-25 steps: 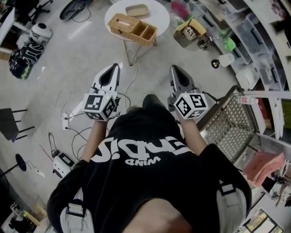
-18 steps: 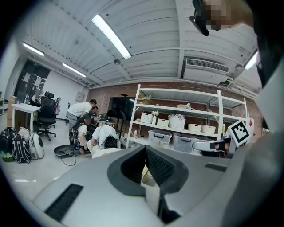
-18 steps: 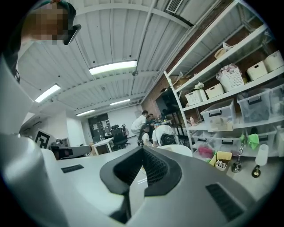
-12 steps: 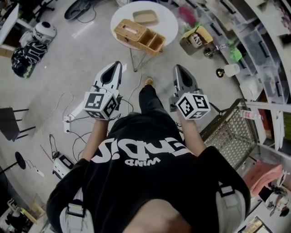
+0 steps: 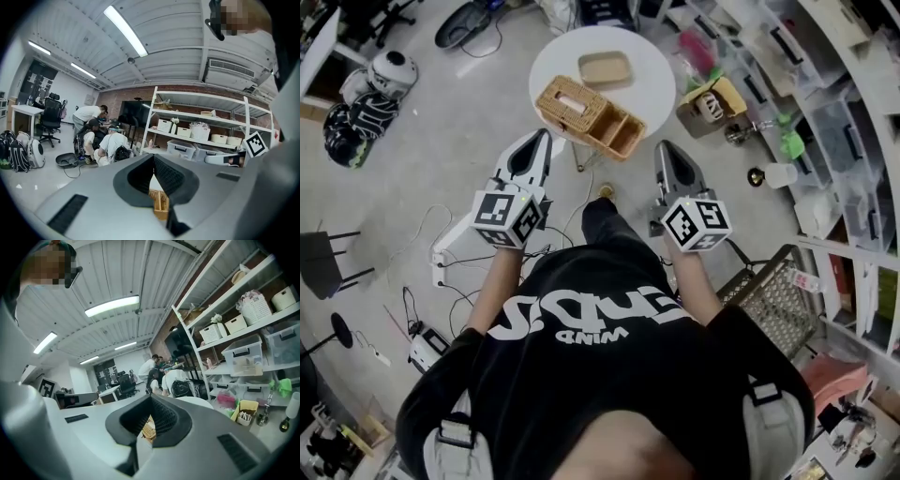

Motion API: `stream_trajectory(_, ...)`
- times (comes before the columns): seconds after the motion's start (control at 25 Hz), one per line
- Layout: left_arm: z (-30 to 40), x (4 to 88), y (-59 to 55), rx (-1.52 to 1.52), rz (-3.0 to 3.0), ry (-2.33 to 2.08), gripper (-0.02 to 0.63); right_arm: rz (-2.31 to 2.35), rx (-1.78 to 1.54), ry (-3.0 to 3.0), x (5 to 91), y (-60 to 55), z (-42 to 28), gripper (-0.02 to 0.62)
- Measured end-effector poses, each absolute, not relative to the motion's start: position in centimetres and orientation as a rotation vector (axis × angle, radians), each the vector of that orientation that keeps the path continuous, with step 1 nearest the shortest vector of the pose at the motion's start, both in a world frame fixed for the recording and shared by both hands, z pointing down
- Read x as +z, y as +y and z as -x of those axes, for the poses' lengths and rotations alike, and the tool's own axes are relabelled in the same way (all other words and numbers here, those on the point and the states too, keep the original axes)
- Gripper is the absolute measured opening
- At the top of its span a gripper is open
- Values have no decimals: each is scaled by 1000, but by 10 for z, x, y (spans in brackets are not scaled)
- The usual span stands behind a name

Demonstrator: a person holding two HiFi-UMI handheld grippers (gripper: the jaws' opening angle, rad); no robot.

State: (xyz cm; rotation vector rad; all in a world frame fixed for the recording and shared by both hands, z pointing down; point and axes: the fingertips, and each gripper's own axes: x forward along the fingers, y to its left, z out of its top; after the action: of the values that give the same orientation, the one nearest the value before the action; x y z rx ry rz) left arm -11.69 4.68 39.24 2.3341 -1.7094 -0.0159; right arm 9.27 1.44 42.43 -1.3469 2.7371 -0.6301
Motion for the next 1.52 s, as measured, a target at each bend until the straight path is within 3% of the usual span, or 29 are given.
stream_trajectory(0.52, 121, 384, -90, -30, -2264, -1794, -2, 1262, -677, 2783, 424, -122, -83, -2)
stream_trajectory(1.2, 146, 387, -148, 28, -2325, -1712, 3, 1317, -695, 2724, 428, -174, -44, -2)
stream_trajectory(1.36, 154, 389, -163, 37, -2364, -1640, 55, 1368, -693, 2685, 426, -185, -34, -2)
stream_trajectory(1.52, 162, 402, -182, 89, -2385, -1548, 158, 1396, -678, 2668, 422, -193, -23, -2)
